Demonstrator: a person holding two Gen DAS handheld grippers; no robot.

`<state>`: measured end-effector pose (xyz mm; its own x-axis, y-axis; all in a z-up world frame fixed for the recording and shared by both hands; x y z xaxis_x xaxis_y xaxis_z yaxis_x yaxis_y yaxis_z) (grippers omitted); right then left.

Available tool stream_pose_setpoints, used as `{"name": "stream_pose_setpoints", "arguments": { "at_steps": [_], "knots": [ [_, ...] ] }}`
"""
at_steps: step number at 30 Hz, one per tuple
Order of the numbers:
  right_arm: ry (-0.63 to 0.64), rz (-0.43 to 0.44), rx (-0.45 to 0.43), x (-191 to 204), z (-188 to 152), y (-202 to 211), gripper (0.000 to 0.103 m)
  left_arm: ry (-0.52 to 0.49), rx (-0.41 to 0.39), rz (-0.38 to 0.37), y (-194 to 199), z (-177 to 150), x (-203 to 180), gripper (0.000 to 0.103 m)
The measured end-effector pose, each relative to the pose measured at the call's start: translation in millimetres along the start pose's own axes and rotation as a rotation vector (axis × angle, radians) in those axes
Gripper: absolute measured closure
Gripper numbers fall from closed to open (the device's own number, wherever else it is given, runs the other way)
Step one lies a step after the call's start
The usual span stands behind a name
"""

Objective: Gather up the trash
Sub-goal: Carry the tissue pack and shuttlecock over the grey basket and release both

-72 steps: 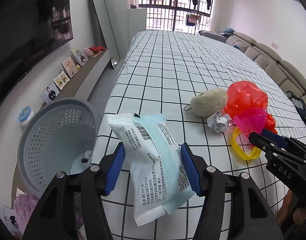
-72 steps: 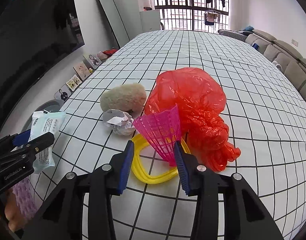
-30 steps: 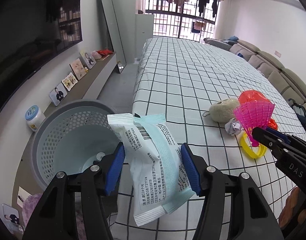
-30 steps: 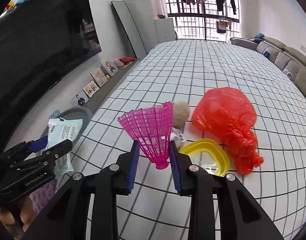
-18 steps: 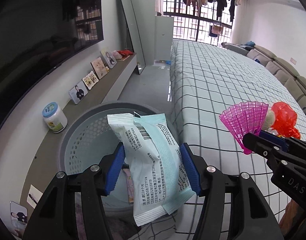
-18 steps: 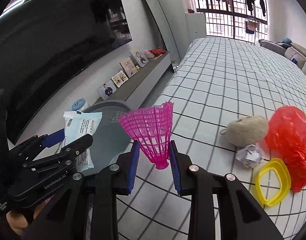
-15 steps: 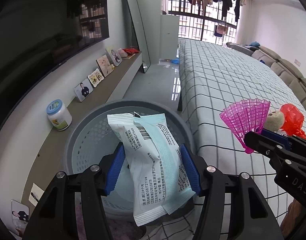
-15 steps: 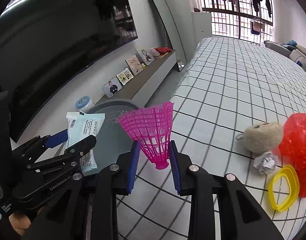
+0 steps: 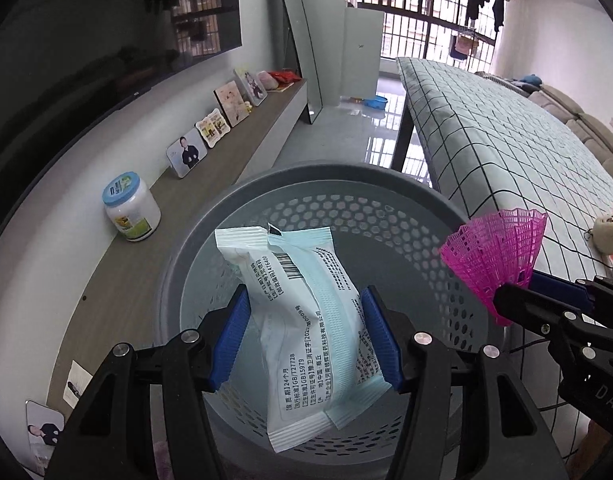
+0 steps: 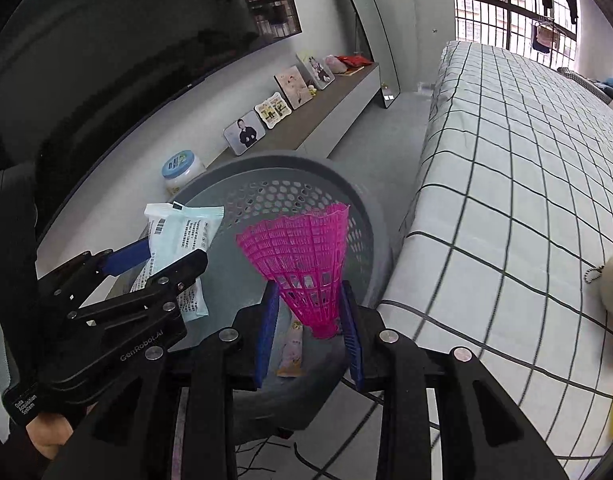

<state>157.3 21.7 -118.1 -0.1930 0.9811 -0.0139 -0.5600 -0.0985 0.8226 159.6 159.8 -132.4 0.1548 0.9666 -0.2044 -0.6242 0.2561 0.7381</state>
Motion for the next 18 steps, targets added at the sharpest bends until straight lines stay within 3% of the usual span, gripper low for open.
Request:
{"name": "stream_pose_setpoints", "arguments": {
  "at_steps": [6, 10, 18],
  "knots": [
    [0.007, 0.006, 0.005, 7, 4, -6, 0.073, 0.031, 0.006, -0.013, -5, -4, 9, 0.044],
    [0.012, 0.002, 0.009, 5, 4, -7, 0.058, 0.043, -0.017, -0.003, 0, -3, 14, 0.034],
    [0.009, 0.003, 0.013, 4, 3, -5, 0.057, 0.079, -0.016, 0.008, 0, -5, 24, 0.034]
  ]
}}
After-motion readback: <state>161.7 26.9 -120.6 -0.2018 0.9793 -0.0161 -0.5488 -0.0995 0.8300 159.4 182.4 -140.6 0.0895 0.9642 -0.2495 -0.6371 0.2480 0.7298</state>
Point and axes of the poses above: each gripper's, at about its wrist camera, not at the fingertips, and y roughly against the way its jaws point, x to its left, z to its top, the point moved 8 cm from there along -y, roughly the way its jaws point, and after that the axes turned 15 degrees about -z, right-handed, at the moved point
